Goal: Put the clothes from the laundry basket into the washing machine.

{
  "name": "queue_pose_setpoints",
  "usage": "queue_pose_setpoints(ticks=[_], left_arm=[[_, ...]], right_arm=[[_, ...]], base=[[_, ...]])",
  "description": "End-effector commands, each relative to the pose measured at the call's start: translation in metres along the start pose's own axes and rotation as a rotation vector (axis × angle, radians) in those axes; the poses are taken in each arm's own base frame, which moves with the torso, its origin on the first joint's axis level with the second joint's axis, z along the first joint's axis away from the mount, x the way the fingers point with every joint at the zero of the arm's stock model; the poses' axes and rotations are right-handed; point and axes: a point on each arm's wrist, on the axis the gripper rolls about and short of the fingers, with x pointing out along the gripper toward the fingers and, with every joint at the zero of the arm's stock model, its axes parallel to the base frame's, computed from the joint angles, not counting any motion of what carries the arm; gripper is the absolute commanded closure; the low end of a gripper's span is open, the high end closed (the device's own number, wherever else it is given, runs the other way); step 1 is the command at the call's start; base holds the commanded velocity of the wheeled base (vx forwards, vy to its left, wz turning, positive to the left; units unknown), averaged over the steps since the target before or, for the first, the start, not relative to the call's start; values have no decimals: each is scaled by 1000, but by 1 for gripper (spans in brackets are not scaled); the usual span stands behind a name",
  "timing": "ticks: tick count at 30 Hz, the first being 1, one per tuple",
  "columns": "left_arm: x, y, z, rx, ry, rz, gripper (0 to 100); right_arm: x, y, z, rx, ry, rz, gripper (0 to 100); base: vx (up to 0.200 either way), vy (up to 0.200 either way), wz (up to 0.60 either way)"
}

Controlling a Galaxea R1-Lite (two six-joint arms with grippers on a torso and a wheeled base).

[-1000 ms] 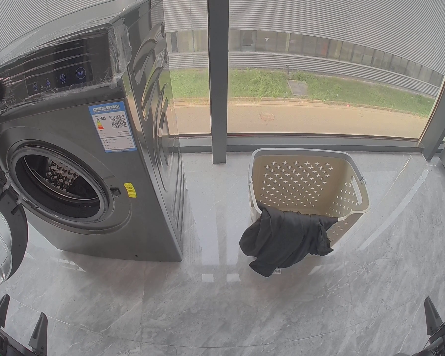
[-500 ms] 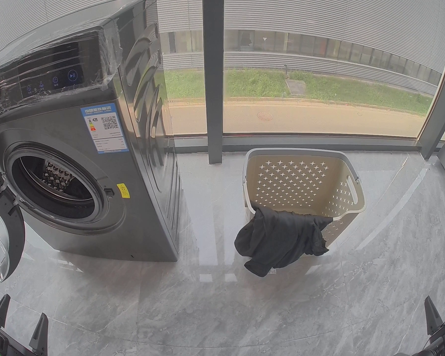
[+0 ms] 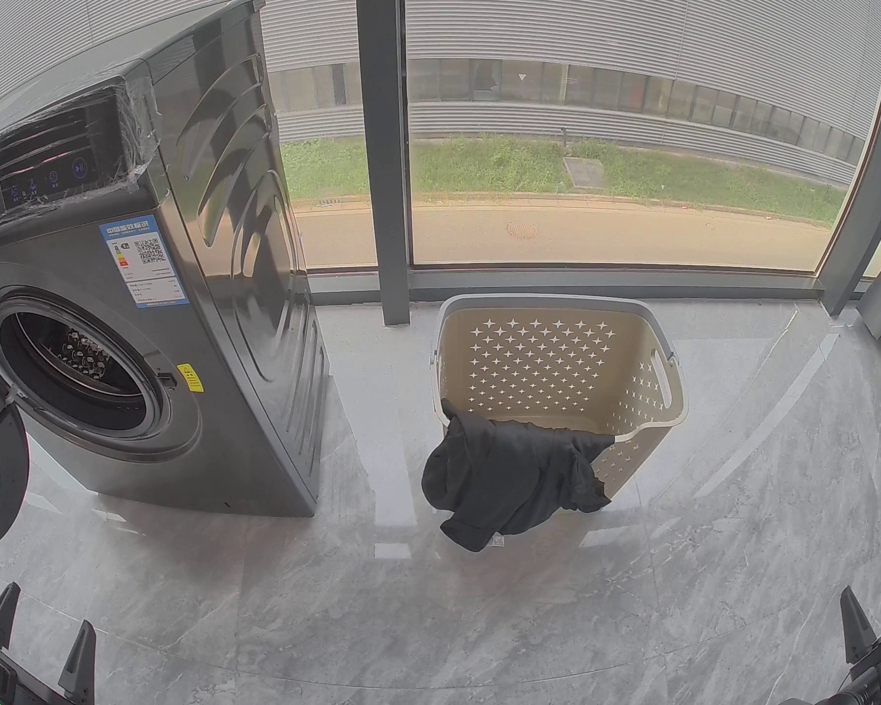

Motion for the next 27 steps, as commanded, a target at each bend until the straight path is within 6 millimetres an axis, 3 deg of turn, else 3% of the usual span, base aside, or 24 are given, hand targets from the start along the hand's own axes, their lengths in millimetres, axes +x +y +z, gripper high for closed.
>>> queue_pose_setpoints(ticks=[1,5,15,16,19,20,21,22,27], left_arm=[[0,0,-5,-2,3,0,0],[0,0,-5,-6,3,-3,0],[0,0,-5,-9,3,-5,0],[0,0,-5,-8,3,-5,0],[0,0,-5,-6,1,-5,0],[0,0,-5,-3,3,-3,0],[0,0,-5,-3,3,-3,0],[0,0,-5,3,1,0,0],[0,0,-5,1,3,0,0]], right_arm=[[0,0,-5,-1,1,1,0],[0,0,-5,-3,1,-5,0],[0,0,-3,-6,-16,-1,0],[-2,0,4,-11,-50,8,0],[-20,1,56,-5,-223,60,0],[-20,1,68,-1,-194,85,0],[-20,1,68,-1,-194,85,0],[-9,1,75,5,-38,128,0],[22,4,65,29,224,262,0]], base=[[0,0,0],[0,0,0],[180,0,0],[0,0,0],[0,0,0],[0,0,0],[0,0,0],[0,0,0],[0,0,0]])
